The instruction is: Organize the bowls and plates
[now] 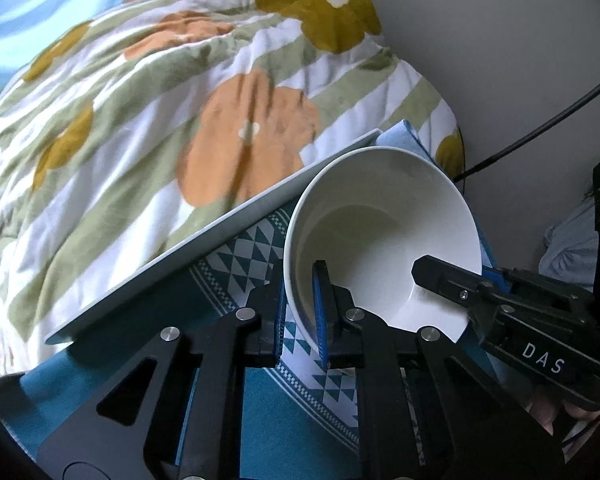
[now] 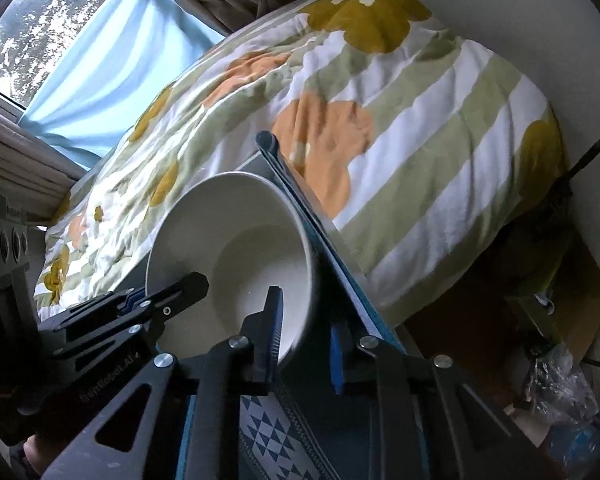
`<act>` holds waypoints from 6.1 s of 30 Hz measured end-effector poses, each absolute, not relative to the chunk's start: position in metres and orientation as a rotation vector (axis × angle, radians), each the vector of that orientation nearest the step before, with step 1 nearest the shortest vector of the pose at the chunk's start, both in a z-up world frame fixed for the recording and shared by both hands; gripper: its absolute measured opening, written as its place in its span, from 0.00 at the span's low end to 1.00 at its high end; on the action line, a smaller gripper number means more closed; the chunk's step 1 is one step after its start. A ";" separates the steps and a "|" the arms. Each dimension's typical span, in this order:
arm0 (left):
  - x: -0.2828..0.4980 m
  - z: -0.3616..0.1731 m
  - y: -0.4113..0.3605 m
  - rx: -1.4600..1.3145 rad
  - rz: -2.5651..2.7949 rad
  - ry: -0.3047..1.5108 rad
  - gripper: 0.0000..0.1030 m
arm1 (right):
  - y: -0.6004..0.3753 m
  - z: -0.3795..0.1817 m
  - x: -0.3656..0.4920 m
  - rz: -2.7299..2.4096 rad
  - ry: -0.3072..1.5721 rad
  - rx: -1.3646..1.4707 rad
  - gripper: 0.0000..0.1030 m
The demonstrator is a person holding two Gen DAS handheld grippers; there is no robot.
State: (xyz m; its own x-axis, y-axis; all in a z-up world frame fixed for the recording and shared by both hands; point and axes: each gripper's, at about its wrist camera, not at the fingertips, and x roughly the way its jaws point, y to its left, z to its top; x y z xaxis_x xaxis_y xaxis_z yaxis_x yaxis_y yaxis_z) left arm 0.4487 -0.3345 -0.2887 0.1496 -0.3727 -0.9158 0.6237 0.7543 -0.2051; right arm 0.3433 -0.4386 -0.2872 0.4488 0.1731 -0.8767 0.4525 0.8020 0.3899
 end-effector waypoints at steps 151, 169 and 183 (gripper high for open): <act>0.224 -0.312 0.138 0.064 -0.390 1.350 0.17 | -0.005 -0.321 0.222 0.391 1.415 -0.115 0.21; 0.219 -0.312 0.122 0.152 -0.367 1.307 0.12 | 0.004 -0.308 0.205 0.409 1.271 -0.180 0.13; 0.233 -0.234 0.077 0.231 -0.386 1.165 0.12 | -0.048 -0.243 0.203 0.352 1.145 -0.099 0.13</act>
